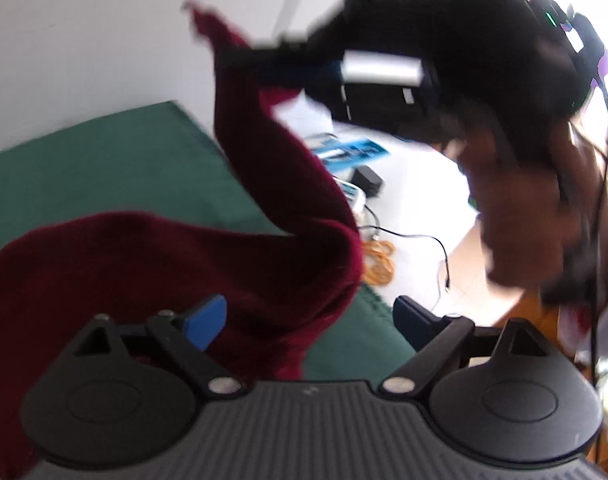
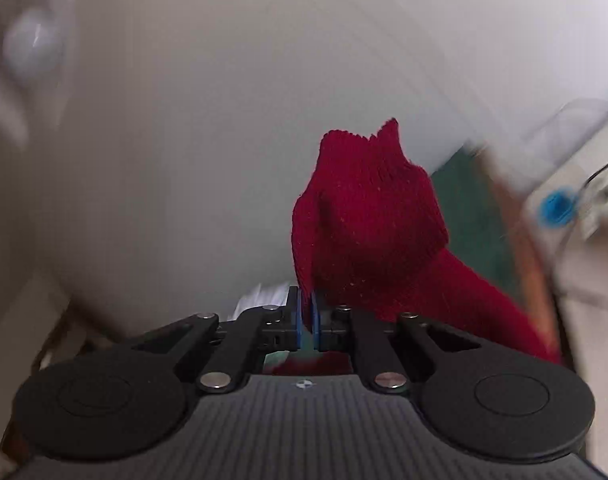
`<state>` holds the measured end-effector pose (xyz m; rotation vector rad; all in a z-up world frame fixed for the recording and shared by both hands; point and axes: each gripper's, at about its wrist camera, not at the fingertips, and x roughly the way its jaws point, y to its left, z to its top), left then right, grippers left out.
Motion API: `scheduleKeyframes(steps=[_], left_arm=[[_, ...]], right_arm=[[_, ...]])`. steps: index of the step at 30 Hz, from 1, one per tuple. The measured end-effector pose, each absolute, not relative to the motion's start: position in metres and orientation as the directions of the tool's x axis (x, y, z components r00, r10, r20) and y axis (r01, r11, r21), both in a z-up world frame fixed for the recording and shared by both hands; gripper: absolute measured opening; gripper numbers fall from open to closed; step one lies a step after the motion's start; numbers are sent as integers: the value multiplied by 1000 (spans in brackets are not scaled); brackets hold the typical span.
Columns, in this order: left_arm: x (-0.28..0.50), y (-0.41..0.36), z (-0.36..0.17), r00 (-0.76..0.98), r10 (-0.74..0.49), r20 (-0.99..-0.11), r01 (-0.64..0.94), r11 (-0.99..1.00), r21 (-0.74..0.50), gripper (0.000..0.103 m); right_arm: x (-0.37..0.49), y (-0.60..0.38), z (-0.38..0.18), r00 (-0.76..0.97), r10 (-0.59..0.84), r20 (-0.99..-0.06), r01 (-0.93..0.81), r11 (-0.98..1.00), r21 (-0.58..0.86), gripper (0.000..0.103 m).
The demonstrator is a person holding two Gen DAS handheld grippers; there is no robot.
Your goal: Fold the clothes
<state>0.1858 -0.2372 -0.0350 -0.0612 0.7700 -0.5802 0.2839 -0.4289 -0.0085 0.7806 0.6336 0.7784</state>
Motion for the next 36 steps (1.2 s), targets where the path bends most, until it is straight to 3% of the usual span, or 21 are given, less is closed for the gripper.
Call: scheduleKeyframes(steps=[6, 9, 11, 17, 19, 24, 28, 29, 31, 33, 34, 36], left_arm=[[189, -144, -58, 600, -561, -571, 207, 798, -566, 99], [198, -129, -85, 548, -575, -608, 91, 763, -640, 99], [194, -129, -84, 580, -577, -575, 105, 753, -650, 99], [199, -126, -89, 606, -594, -529, 93, 714, -694, 99], [205, -122, -93, 616, -592, -520, 65, 696, -715, 99], [228, -118, -98, 652, -577, -492, 16, 659, -752, 100], [235, -121, -101, 699, -540, -470, -12, 648, -762, 97], [236, -123, -101, 707, -528, -470, -19, 650, -759, 91], [239, -125, -102, 713, -521, -469, -30, 646, -763, 66], [244, -127, -104, 713, -522, -469, -38, 638, -769, 12], [245, -128, -103, 716, -510, -476, -37, 653, -757, 4], [244, -128, -97, 729, -491, -477, -27, 676, -736, 0]], right_arm=[[265, -362, -31, 402, 840, -363, -502, 534, 680, 6], [261, -352, -45, 343, 821, -457, -547, 570, 613, 8], [261, -353, -50, 322, 806, -498, -540, 588, 602, 8], [258, -369, -53, 308, 808, -503, -505, 586, 633, 17], [249, -374, -50, 321, 817, -478, -491, 576, 653, 27], [226, -386, -39, 475, 713, -516, -448, 701, 555, 31], [213, -397, -46, 531, 681, -504, -364, 720, 590, 38], [210, -400, -48, 534, 684, -497, -341, 712, 613, 39], [205, -402, -52, 538, 685, -492, -304, 702, 644, 41], [201, -404, -56, 540, 683, -493, -272, 695, 665, 41], [199, -405, -58, 540, 682, -493, -255, 691, 676, 41], [195, -408, -60, 533, 690, -489, -225, 673, 704, 41]])
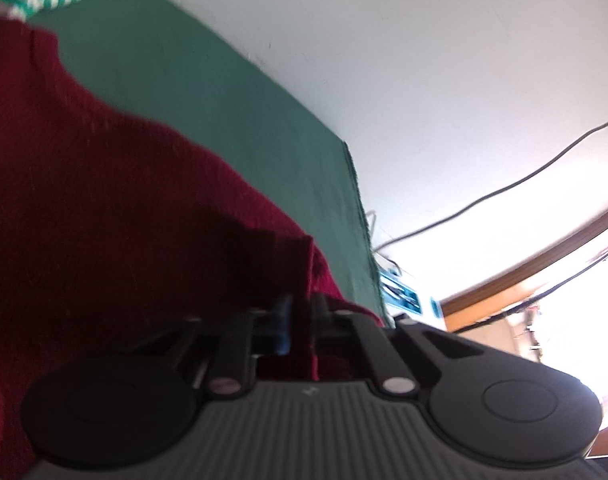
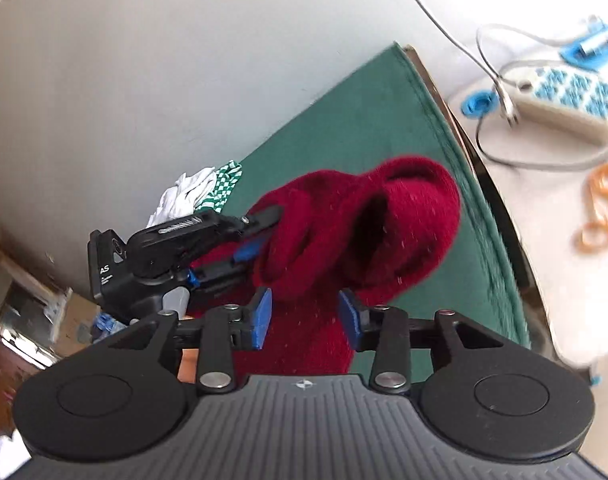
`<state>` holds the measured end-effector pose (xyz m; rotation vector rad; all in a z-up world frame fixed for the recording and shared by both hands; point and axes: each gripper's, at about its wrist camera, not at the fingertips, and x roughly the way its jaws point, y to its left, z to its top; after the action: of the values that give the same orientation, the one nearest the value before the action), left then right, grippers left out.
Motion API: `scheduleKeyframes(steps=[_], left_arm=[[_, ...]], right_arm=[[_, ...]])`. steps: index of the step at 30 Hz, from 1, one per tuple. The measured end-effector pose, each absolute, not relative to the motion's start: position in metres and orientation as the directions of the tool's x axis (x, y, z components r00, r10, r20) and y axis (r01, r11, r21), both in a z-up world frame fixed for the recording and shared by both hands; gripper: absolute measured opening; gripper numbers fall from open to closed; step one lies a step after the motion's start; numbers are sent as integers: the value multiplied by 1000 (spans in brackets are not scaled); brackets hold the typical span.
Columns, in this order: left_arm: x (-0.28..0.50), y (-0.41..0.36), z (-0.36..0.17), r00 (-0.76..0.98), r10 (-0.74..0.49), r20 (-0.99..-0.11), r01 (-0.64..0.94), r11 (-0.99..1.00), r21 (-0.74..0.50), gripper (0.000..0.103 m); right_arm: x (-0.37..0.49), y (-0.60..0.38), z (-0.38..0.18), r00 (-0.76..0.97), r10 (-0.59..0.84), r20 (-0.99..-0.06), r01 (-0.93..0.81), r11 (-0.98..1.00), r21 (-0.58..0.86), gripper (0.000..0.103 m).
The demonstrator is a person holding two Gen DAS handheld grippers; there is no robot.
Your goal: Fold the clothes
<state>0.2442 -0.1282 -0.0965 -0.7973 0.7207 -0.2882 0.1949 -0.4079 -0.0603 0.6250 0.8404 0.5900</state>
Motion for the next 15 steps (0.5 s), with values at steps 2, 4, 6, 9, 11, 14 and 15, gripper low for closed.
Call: scheduleKeyframes(steps=[2, 4, 6, 9, 11, 14, 15], left_arm=[[242, -127, -88, 737, -482, -474, -12, 692, -722, 0], [242, -129, -83, 731, -471, -494, -2, 722, -692, 0], [246, -134, -81, 715, -457, -530, 1, 758, -652, 0], [255, -140, -91, 686, -416, -597, -43, 796, -604, 7], [255, -137, -95, 682, -423, -597, -44, 790, -611, 29], [251, -140, -89, 694, -460, -553, -9, 763, -646, 94], [248, -143, -86, 703, -454, -547, -3, 768, -640, 101]], right_arm=[[191, -411, -62, 538, 695, -477, -208, 658, 724, 42], [187, -414, -62, 548, 692, -470, -199, 654, 730, 42], [185, -415, -62, 556, 692, -461, -191, 646, 739, 42], [185, -413, -64, 552, 705, -444, -191, 626, 756, 43], [184, -410, -63, 548, 709, -443, -204, 627, 751, 43], [182, -406, -62, 540, 716, -442, -223, 629, 745, 43], [182, -404, -62, 538, 716, -444, -227, 631, 742, 43]])
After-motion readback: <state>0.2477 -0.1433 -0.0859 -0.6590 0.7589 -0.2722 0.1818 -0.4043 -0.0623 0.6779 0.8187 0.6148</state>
